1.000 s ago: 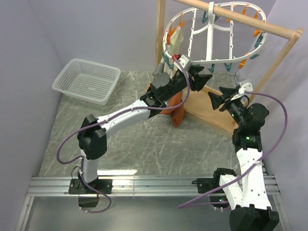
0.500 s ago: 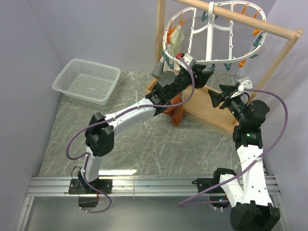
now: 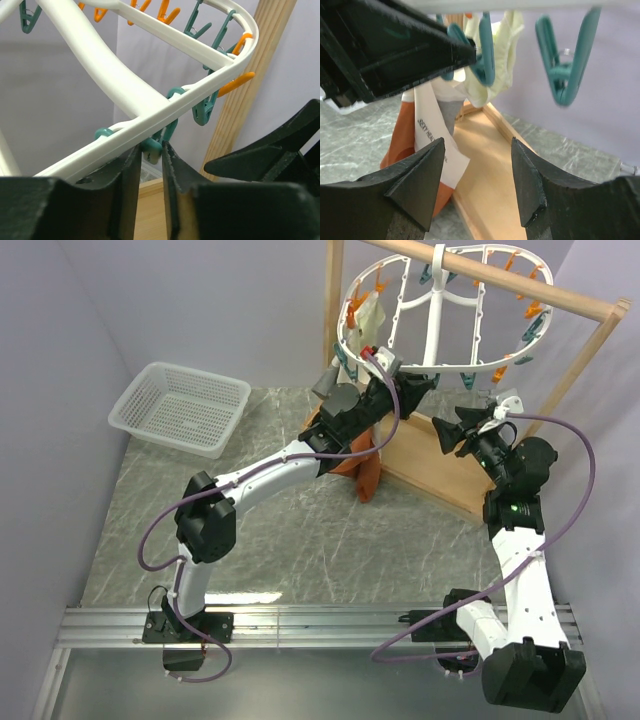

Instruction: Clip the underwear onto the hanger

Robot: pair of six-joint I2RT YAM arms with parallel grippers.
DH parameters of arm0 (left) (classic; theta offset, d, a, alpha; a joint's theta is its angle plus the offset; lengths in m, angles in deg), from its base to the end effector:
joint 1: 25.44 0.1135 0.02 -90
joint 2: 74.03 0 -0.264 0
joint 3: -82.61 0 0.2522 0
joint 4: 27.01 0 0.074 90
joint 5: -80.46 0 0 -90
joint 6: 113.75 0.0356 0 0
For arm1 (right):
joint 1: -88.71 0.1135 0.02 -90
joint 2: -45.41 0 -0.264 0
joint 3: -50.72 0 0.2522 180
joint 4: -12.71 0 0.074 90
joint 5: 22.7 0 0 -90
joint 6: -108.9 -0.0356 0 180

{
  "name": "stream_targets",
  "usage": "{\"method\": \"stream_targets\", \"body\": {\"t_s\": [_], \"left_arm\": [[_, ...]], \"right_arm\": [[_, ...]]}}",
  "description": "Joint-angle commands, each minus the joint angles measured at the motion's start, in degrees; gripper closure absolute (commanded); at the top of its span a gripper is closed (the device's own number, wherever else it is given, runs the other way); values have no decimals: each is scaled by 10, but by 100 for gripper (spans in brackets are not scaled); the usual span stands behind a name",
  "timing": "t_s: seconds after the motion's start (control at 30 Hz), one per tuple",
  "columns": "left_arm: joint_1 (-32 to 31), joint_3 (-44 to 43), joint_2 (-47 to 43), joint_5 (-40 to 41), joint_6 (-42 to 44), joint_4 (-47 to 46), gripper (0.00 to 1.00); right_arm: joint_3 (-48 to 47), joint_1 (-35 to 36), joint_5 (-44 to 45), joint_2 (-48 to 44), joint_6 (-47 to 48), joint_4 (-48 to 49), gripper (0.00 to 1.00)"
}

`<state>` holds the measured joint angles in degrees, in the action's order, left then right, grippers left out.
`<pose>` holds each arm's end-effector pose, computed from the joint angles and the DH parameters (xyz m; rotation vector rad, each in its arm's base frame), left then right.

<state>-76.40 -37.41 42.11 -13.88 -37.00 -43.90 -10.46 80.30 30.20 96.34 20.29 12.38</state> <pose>0.3067 -0.3825 0.4064 0.4771 1.1810 -1.0201 0.2036 -0.0084 0.3810 -0.4513 1.3678 0.3112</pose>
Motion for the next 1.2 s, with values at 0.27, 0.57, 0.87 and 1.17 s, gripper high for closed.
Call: {"method": "stream_targets", "body": {"t_s": [0.27, 0.57, 0.87, 1.17], "left_arm": [[8, 50, -61, -37, 14, -38, 80], [9, 61, -70, -48, 25, -40, 79], [9, 69, -78, -56, 35, -41, 80], [9, 83, -86, -64, 39, -49, 81]], "right_arm": [[-77, 13, 6, 10, -66, 59, 39], [-90, 53, 51, 17, -93, 60, 49], [-96, 100, 124, 33, -92, 96, 53], [-108, 142, 201, 58, -66, 107, 57]]}}
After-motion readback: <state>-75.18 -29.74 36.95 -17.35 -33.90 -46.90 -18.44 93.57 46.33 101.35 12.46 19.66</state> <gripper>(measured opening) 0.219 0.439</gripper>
